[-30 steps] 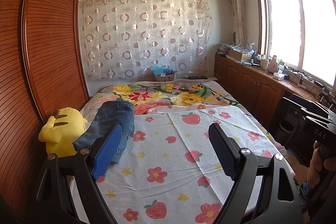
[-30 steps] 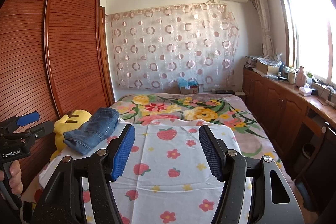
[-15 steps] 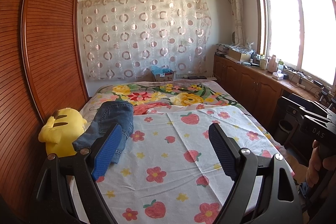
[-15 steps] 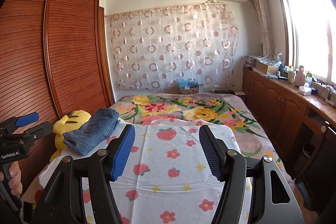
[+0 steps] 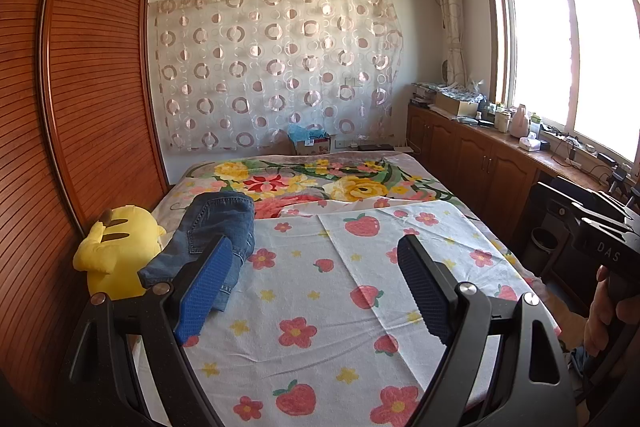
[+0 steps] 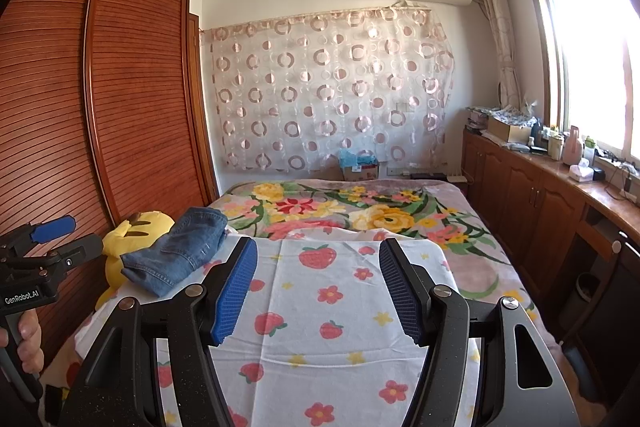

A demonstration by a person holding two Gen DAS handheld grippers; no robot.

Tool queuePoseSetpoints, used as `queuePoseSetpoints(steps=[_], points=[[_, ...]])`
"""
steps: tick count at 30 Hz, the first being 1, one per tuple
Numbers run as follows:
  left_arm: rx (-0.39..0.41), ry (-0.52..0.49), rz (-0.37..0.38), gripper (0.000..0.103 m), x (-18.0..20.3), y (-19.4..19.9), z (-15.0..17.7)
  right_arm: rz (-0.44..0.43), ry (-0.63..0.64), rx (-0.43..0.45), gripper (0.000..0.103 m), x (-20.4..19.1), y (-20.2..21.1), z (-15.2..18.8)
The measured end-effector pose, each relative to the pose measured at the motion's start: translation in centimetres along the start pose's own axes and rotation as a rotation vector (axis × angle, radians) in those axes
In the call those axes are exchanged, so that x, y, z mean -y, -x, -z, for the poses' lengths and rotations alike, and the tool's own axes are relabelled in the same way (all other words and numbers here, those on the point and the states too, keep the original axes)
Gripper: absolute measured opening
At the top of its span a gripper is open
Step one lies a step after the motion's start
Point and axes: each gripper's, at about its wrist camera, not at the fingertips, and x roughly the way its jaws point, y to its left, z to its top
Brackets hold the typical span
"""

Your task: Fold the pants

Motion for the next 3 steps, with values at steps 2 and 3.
queuePoseSetpoints(steps=[2,3], points=[[-0.001,0.0,0.0,0.085,0.02,0.07,-0.04,-0.001,-0.001,0.001,0.066,0.01,0.01,0.0],[-0.002,0.001,-0.001,0.085,0.01,0.08,-0.04,-0.001,-0.001,0.002,0.066,0.01,0.0,0.02]])
